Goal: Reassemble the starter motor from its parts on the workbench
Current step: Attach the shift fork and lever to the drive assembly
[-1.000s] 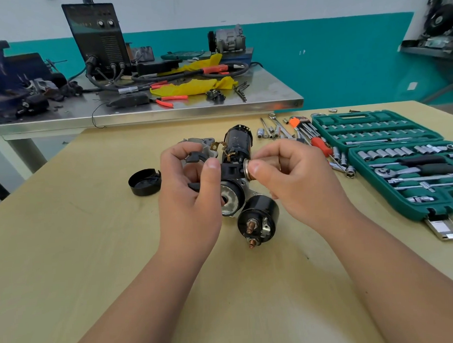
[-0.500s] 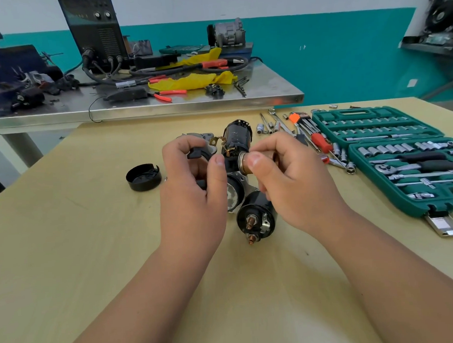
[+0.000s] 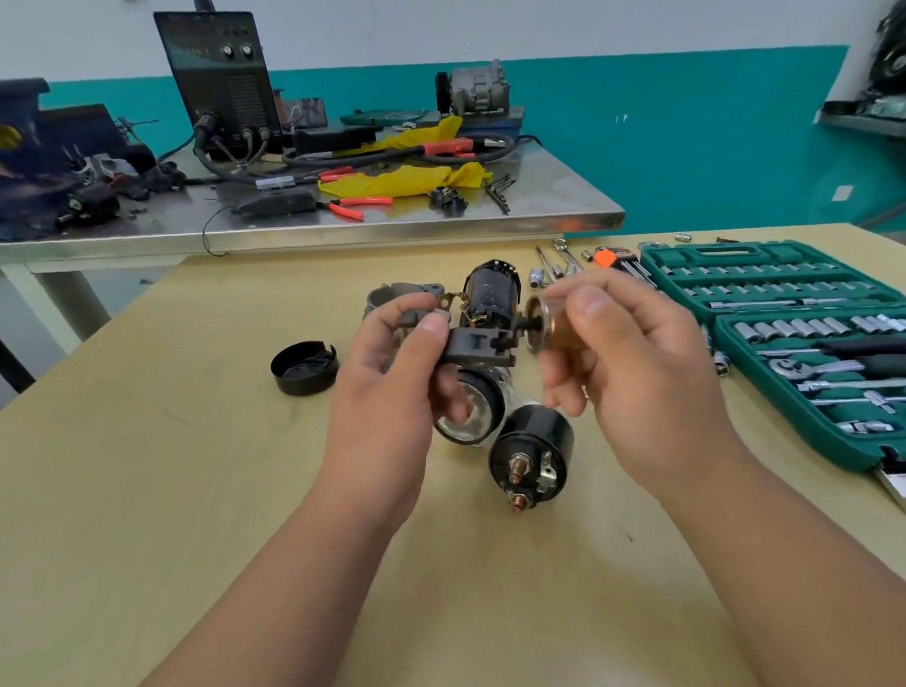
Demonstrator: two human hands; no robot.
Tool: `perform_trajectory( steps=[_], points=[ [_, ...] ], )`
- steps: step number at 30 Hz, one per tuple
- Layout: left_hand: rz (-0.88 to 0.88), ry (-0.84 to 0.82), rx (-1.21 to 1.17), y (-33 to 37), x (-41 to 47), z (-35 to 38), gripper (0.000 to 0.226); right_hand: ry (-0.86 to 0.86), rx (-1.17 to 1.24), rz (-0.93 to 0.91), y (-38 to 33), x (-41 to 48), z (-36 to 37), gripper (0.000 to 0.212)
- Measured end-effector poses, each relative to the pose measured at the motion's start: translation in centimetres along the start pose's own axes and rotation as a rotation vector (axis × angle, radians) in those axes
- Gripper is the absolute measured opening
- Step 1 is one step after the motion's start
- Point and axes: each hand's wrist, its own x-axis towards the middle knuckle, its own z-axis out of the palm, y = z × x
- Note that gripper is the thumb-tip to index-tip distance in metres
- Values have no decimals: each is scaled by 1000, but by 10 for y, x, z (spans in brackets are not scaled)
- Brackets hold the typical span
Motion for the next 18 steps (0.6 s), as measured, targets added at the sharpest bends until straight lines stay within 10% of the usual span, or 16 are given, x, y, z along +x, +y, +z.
perform_trajectory(
  steps=[6,18],
  points=[
    [-418,-154,-400,5,8,-3,19,121,211,249,7,14,-21,20],
    [-460,-288,-406,10,2,-3,16,-109,221,333,7,5,-5,30]
  ],
)
